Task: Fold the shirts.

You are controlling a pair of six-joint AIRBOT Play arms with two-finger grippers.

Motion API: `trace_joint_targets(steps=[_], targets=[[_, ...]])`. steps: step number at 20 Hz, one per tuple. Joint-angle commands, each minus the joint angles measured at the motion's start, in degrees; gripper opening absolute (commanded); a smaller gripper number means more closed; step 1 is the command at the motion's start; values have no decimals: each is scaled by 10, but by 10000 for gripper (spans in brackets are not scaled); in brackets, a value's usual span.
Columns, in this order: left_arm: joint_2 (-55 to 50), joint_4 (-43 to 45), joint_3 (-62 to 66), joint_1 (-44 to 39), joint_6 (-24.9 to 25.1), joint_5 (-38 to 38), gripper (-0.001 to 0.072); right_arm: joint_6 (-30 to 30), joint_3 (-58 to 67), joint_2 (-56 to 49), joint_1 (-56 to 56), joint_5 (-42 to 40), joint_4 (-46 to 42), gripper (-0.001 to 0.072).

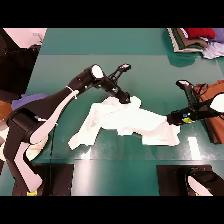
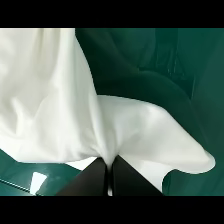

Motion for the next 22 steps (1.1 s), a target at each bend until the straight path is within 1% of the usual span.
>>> trace_joint_targets(steps=[1,3,4,6,7,8,9,11,13,17,22], targets=[[-10,13,3,-7,4,28,649,7,0,0,0,-3,0,13],[-10,24,2,-7,0,27,648,7,0,0,0,-4,0,13],[-10,26,2,-8,0,24,612,8,0,0,0,-6,0,13],[-10,23,2,-8,0,21,323,9,0,0,0,-10,0,14],[-8,22,3,-8,0,25,102,9,0,0,0,-9,0,13],[-6,22,5,-7,0,24,22,9,0,0,0,-10,0,13],[-1,23,15,-3,-1,17,22,9,0,0,0,-12,0,13],[18,26,47,16,-27,1,21,9,15,0,0,-12,-13,13],[64,27,75,51,-42,-2,21,9,56,0,0,0,-48,14],[209,28,96,133,-40,-2,22,9,174,0,0,16,-113,13],[393,40,96,211,-40,-1,22,3,320,0,0,27,-143,13]])
